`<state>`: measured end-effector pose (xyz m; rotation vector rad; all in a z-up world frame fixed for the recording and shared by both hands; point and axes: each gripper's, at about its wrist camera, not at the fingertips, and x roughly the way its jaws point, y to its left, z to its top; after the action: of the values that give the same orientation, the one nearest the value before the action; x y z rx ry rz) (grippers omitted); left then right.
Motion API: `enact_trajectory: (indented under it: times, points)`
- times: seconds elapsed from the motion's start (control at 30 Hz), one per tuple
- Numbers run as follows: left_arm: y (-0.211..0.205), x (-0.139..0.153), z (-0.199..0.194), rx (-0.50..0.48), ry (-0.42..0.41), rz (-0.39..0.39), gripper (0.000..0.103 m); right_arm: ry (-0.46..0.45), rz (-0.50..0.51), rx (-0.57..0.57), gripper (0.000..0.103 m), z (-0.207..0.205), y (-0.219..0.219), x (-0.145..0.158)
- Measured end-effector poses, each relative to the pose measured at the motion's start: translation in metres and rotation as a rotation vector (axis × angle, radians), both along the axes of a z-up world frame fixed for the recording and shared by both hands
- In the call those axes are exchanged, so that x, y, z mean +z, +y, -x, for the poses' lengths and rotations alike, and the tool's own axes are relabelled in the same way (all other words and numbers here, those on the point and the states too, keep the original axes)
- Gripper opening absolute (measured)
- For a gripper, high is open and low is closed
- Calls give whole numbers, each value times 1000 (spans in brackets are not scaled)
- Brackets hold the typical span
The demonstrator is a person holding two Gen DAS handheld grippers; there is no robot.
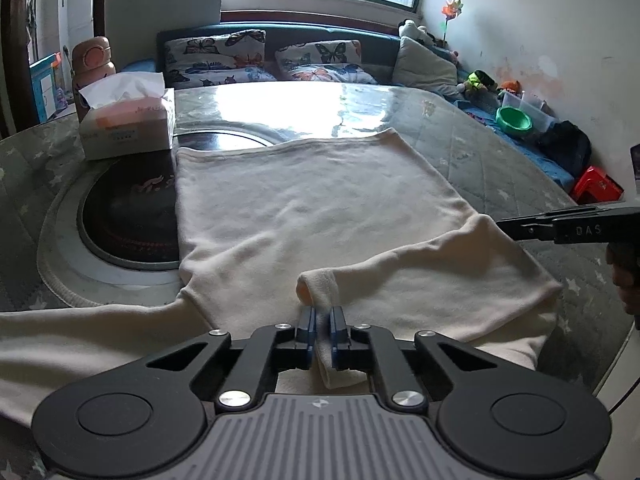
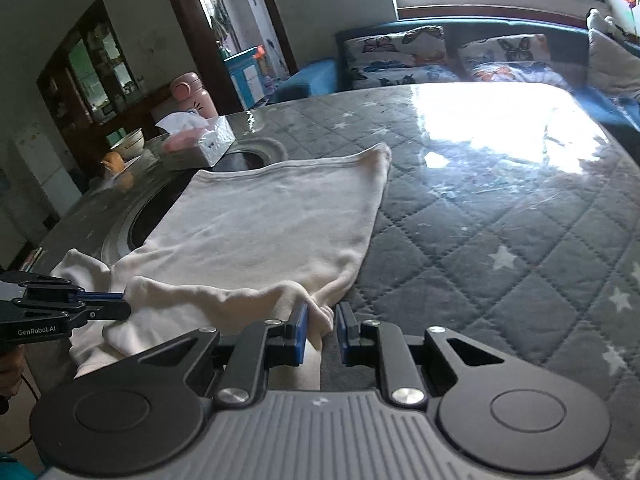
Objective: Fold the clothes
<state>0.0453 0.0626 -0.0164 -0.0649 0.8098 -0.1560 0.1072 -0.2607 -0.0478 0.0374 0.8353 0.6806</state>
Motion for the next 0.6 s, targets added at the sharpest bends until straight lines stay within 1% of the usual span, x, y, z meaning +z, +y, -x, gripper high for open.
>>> enact_trajectory:
  times: [0.03,0.13,0.23,0.33,0.4,0.47,0.5,0.53,0.6]
  points:
    - [1,0,0,4,1,-1,6,3,-7,2,7,-1,0,-1]
    - [8,7,4,19,-14,-7,5,-9,-22,-9,2,1,-2,2]
    - [17,12,6,43,-21,-16,5,-43,-10,-49,2,4,-8,8]
    - [21,9,5,59,-3,-32,6,-39,-3,-72,2,4,-11,8]
    - [21,7,3,52,12,6,7,-35,-5,-81,4,4,-12,8]
    - [16,8,4,29,8,27,15,-31,-35,-61,8,6,-10,10]
    - [10,9,5,19,1,23,30,-34,-42,-57,8,7,-8,11]
    - [6,10,6,10,-7,14,36,-38,-48,-54,8,8,-6,12]
    - [0,7,5,-5,-4,4,36,-40,-49,-51,10,9,-3,12]
